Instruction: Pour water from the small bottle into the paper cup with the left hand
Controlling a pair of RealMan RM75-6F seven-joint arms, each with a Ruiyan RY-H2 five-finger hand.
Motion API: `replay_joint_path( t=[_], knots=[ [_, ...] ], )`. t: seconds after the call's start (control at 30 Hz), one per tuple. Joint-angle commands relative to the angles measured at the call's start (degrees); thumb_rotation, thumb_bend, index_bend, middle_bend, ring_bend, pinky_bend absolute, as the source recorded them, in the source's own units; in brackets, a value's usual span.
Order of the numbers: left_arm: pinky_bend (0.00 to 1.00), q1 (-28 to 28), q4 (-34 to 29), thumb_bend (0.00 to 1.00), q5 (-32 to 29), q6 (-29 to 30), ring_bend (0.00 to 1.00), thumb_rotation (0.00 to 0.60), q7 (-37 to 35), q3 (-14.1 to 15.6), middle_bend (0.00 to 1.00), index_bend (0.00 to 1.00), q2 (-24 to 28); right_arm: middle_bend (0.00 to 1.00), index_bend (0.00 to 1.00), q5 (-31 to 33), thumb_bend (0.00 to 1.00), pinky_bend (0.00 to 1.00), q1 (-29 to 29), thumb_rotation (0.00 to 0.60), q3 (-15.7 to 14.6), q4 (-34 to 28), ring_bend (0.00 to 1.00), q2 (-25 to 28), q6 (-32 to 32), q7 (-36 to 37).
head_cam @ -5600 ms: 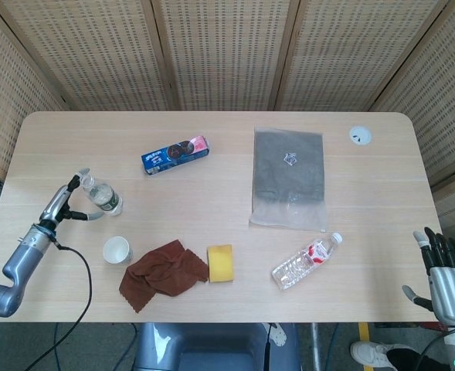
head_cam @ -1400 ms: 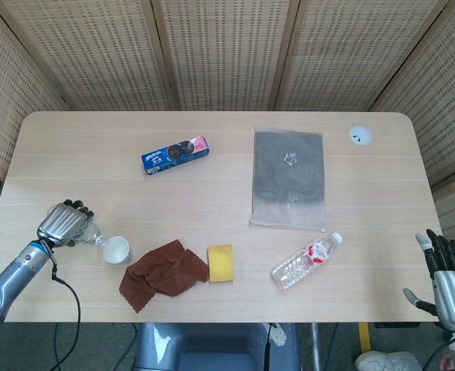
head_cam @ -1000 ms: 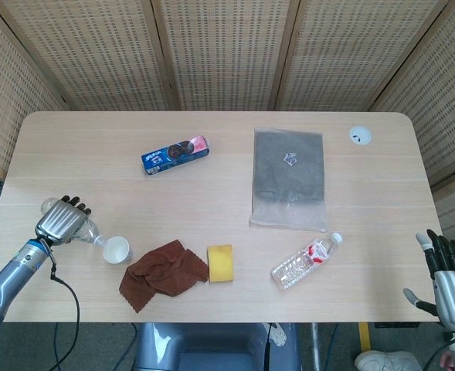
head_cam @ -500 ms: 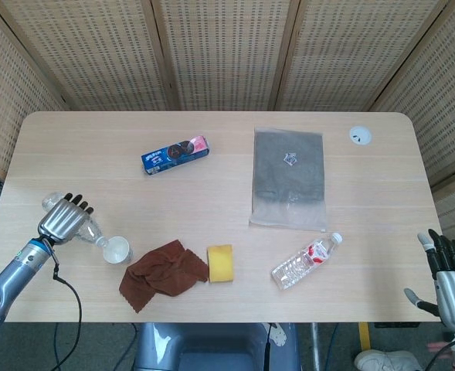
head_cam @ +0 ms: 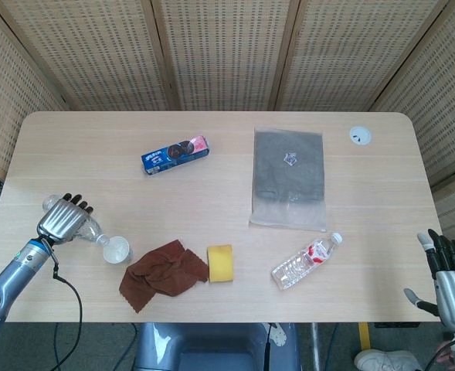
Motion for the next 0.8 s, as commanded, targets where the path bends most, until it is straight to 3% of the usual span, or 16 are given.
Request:
replay_joint_path(
  t=[0.03,0.37,0.63,0.7,0.8],
  knots=[
    [0.29,0.30,0.38,0.44,-0.15,0.11,0.24,0.600,-3.61,0.02,0.43,0.58,0.38,0.00,0.01,0.02,0.00,0.00,0.02,0.600,0.01,-0.01,0.00,-0.03,-0.02,-0.09],
    [0.29,0.69,-1.72,0.44,-2.53,-0.93,0.24,0.600,-23.73,-1.69,0.43,0.58,2.49,0.00,0.02,0.01,0.00,0.00,0.05,0.600,-0.05,-0.11,0.00,-0.24,-0.13,-0.71],
    [0.27,0.62,-5.18,0.44,-5.85,-2.75,0.24,0.600,-46.09,-5.17,0.43,0.58,4.43,0.00,0.02,-0.07,0.00,0.00,0.12,0.600,-0.11,-0.12,0.00,-0.33,-0.29,-0.95],
    [0.27,0.55,-7.84,0.44,-7.03,-2.65,0.24,0.600,-56.31,-7.29,0.42,0.58,4.89,0.00,0.02,-0.01,0.00,0.00,0.17,0.600,-0.13,-0.09,0.00,-0.40,-0.43,-1.11],
    [0.27,0.40,-7.27,0.44,-6.67,-1.69,0.24,0.600,-60.39,-8.17,0.42,0.58,4.34,0.00,0.01,0.03,0.00,0.00,0.24,0.600,-0.15,-0.05,0.00,-0.48,-0.60,-1.25]
  ],
)
